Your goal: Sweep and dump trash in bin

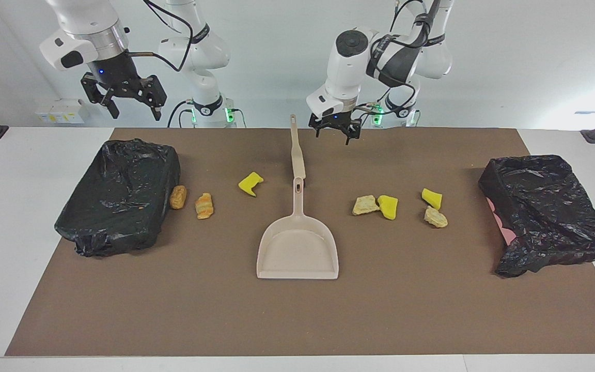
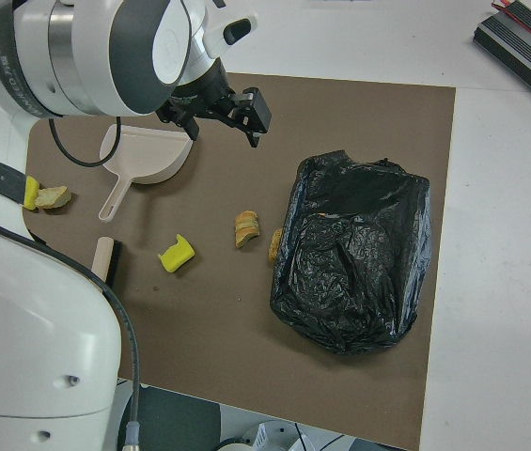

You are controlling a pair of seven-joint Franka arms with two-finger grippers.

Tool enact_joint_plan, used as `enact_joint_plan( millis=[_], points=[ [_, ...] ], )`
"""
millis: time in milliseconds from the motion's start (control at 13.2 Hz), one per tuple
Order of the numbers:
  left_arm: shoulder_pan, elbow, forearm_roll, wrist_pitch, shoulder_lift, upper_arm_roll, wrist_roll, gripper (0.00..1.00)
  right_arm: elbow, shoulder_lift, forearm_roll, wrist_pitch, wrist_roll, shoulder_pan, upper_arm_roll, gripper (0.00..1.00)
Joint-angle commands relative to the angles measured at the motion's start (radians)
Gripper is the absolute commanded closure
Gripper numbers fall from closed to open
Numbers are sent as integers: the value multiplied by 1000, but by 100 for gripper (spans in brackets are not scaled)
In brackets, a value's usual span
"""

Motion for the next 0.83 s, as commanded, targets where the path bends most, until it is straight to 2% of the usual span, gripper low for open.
enact_joint_plan(
  millis=[0,76,227,378,530,756],
  points=[
    [-116,-90,-2,145,22,21,-122,0,-57,-45,6,-3,-23,-14,5,0],
    [-151,-90,-4,170,51,21,-166,0,-60,-46,6,-2,-21,-7,5,0],
    [-164,-90,-2,184,62,19,-176,0,-76,-37,6,27,-15,2,15,0],
    [-220,-98,-2,184,70,21,-217,0,-103,-25,6,105,-14,43,17,0],
    [-254,-101,-2,202,102,21,-263,0,-103,33,7,183,14,110,17,0],
    [-256,-102,-2,238,128,19,-328,0,-102,128,30,303,161,225,23,0]
  ],
)
